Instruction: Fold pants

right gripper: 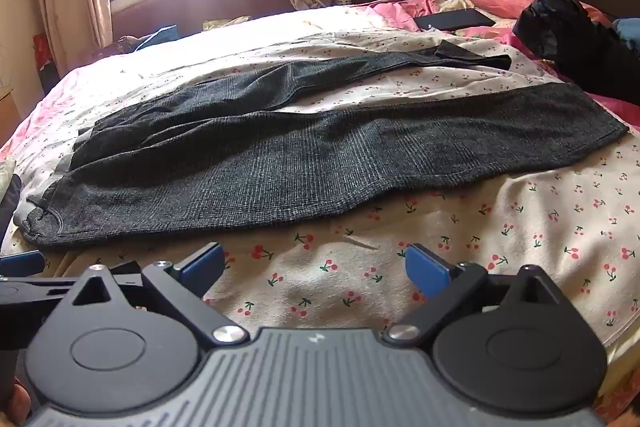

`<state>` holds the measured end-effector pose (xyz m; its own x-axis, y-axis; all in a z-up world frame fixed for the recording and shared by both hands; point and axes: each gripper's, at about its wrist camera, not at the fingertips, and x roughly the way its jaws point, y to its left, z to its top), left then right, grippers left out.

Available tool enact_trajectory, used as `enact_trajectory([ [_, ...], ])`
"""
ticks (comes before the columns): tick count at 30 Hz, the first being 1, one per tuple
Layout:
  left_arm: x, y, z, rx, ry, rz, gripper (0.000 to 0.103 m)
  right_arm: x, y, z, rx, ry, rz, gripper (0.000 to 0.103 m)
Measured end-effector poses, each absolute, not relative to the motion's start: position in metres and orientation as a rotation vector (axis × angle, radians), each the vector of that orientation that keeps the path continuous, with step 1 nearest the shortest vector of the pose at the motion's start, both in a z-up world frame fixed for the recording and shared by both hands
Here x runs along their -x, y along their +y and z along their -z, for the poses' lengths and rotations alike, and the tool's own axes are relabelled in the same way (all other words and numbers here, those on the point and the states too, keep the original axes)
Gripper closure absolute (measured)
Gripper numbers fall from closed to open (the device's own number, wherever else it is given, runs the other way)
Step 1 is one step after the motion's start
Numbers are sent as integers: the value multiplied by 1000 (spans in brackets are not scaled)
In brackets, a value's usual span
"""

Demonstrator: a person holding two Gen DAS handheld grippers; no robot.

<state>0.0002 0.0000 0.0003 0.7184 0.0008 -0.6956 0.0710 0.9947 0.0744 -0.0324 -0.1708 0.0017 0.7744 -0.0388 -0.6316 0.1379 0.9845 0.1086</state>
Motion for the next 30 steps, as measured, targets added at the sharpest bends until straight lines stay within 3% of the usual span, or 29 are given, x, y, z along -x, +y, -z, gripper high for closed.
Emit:
enact_trajectory([
  [30, -1, 1, 4, -81, 776, 45, 0, 33, -169, -1, -145, 680, 95, 7],
])
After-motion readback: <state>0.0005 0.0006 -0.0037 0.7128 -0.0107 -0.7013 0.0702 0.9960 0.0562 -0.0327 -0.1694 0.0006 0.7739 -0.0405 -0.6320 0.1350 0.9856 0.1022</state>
